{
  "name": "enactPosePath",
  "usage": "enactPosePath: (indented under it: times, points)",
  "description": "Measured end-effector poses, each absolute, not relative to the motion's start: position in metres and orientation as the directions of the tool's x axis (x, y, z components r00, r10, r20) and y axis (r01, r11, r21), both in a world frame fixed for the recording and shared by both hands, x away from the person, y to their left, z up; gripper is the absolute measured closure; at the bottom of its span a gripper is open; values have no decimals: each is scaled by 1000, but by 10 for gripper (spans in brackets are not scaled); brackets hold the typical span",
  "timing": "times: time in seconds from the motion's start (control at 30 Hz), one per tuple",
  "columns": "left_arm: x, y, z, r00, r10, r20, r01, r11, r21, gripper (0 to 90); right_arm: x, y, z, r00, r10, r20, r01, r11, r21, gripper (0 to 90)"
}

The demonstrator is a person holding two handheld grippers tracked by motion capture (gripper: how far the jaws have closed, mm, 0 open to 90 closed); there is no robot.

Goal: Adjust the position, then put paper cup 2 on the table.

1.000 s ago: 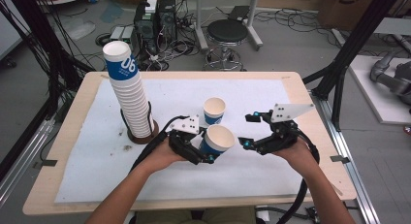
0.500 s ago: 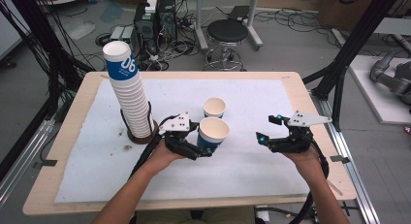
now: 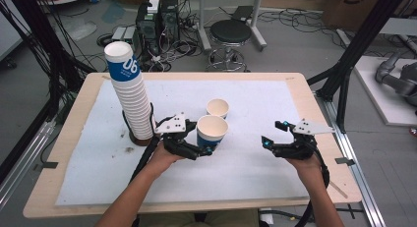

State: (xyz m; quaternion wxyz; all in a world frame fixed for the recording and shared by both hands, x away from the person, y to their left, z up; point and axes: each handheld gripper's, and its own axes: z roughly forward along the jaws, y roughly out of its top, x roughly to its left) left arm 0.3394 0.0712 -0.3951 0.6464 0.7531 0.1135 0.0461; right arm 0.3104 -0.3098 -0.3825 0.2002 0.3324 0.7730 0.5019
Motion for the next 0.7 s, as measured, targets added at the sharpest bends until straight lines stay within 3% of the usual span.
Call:
enactPosePath:
  times: [0.7]
  points:
    - [351, 52, -394, 964, 252, -84, 100, -50, 994, 261, 303, -327, -384, -651, 759, 0, 304, 260, 916, 201]
